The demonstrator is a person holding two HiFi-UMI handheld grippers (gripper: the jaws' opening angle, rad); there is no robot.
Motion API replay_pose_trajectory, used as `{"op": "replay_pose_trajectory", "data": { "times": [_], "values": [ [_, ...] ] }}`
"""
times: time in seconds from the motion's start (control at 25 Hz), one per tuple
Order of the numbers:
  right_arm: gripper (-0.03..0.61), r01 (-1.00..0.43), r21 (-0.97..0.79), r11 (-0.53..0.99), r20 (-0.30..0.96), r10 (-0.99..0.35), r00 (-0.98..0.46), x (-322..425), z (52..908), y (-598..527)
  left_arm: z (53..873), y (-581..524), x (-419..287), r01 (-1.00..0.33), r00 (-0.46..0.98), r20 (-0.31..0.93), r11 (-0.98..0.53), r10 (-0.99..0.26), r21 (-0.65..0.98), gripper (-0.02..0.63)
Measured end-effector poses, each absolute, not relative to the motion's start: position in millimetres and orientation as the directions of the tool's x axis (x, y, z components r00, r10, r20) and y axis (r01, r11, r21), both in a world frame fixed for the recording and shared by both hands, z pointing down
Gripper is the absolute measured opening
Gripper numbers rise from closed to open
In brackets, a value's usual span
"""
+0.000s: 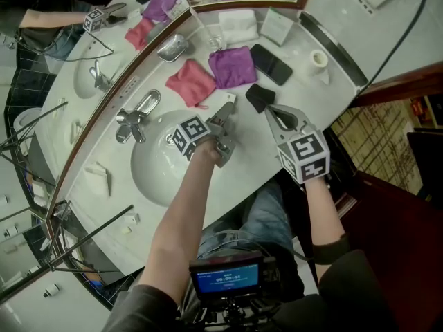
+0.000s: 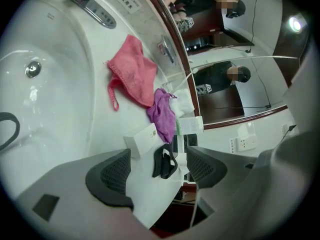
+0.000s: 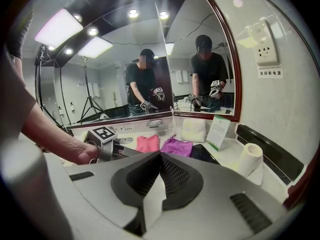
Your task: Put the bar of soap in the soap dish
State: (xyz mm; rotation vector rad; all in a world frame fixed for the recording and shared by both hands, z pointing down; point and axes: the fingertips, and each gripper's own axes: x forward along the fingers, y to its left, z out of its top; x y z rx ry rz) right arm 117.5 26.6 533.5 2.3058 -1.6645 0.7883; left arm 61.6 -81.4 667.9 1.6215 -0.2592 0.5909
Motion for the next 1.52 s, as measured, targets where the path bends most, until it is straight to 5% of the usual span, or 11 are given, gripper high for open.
{"op": "replay_pose_trajectory", "data": {
  "times": [0.48,1.0,1.24,1.52],
  "values": [
    [0.017,-0.924,-0.14,-0.355,0.531,-0.815,0.233,107,528,27,620,-81,63,-0.395,0.887,0.429,-0.202,0.172,0.896,0.346],
    [0.017,-0.91,-0.139,-0.389,0.592,-0.77,0.239,74,530,40,471,-107,24,-0.112,0.967,0.21,-0.505,0.142,0.856,0.003],
    [0.017,-0.875,-0.223,-0.43,0.587,-0.776,0.231,54,525,44,416,-118,-14,-0.014,0.975,0.167,-0.714,0.145,0.7,0.003],
    [0.017,-0.863,-0.242,-0.443,0.576,-0.781,0.24,36,520,48,400,-107,-55,0.078,0.928,0.352,-0.986,0.125,0.145,0.003]
  ]
}}
